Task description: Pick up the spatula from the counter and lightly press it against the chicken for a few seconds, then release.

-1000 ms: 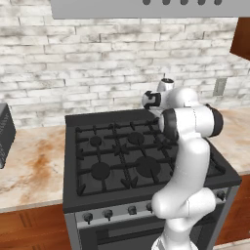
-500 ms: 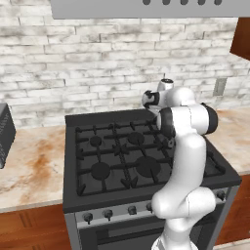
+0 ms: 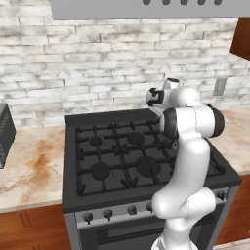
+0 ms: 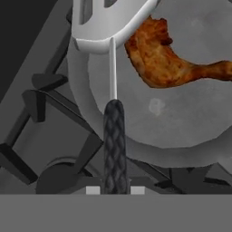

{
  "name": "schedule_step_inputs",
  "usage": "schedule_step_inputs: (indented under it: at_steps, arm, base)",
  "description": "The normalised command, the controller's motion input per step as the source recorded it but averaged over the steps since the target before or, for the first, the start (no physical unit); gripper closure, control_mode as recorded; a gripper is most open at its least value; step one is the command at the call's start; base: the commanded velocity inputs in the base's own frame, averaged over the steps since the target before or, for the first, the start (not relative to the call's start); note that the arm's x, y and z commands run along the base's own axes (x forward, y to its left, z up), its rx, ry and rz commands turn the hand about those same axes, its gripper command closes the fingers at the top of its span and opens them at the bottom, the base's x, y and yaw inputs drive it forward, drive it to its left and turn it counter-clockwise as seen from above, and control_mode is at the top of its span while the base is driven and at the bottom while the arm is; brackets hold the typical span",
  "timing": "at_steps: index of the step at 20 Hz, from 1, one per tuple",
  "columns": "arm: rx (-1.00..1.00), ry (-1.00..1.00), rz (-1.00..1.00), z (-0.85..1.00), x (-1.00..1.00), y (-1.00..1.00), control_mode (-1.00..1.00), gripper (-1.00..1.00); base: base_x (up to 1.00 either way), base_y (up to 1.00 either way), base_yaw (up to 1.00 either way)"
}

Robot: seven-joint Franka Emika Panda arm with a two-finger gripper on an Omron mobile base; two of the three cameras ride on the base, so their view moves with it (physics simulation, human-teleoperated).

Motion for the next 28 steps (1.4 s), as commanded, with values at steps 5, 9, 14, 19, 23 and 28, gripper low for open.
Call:
schedule_step_inputs:
  at_steps: [5,9,14,19,23,28]
  arm:
    - [0.01,-0.01,0.00,0.00,-0.43,0.03,-1.00,1.00]
    - [0.00,-0.05,0.00,0.00,-0.14,0.15,-1.00,1.00]
    - [0.00,-0.03,0.00,-0.01,-0.33,0.09,-1.00,1.00]
    - [0.02,0.00,0.00,-0.09,-0.21,0.00,-1.00,1.00]
    - [0.01,0.00,0.00,-0.11,-0.05,0.00,-1.00,1.00]
    - [0.00,0.01,0.00,-0.14,0.00,0.00,-1.00,1.00]
  base:
    - [0.00,0.00,0.00]
    - [0.00,0.00,0.00]
    - [0.00,0.00,0.00]
    - [0.00,0.00,0.00]
    - [0.00,0.00,0.00]
    - [0.00,0.00,0.00]
